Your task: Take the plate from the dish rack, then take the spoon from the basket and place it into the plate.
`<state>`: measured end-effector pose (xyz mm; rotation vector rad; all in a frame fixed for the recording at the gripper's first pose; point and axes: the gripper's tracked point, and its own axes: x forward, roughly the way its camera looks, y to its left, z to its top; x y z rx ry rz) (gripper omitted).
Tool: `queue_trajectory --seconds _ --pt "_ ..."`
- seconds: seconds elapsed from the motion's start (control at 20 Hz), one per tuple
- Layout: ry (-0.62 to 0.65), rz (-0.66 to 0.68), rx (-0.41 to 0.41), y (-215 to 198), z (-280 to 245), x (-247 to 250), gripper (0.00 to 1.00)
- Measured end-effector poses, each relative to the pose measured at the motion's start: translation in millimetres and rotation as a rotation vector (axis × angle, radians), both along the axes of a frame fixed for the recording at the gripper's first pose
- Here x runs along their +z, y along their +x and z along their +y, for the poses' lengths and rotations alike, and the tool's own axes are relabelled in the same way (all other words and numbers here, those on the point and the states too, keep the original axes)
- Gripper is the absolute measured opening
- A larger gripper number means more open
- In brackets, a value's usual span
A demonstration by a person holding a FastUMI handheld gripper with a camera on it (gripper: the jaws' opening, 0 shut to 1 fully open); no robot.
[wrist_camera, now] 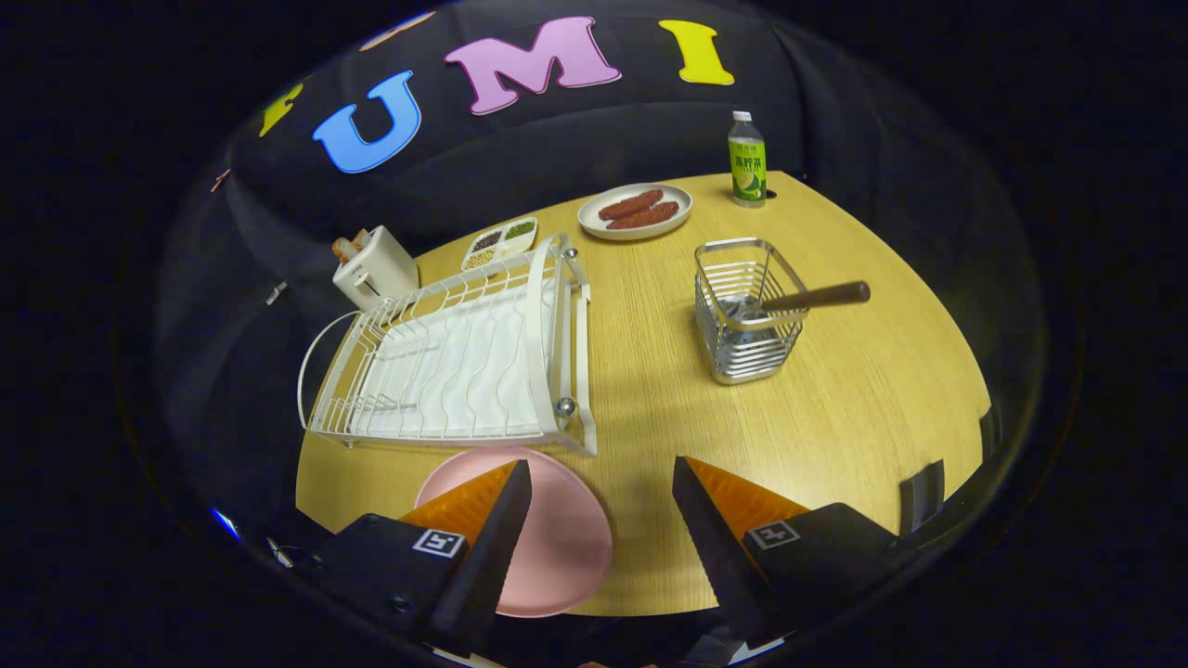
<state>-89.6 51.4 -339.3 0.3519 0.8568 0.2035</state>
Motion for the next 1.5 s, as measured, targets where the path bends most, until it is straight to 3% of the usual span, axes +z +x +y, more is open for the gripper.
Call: queue_trajectory --seconds 0.2,0.45,0.8,1.5 --pt "-0.023 -0.15 0.026 17.5 -33.9 47.2 0.94" --pt "-0.119 -0.221 0.056 40.7 -91.1 70.2 0.94" --pt "-0.165 -0.178 0.083 69.2 -144.7 43.2 0.92" --pt "-0.175 -0.123 0.184 86.7 -154.9 -1.1 0.91"
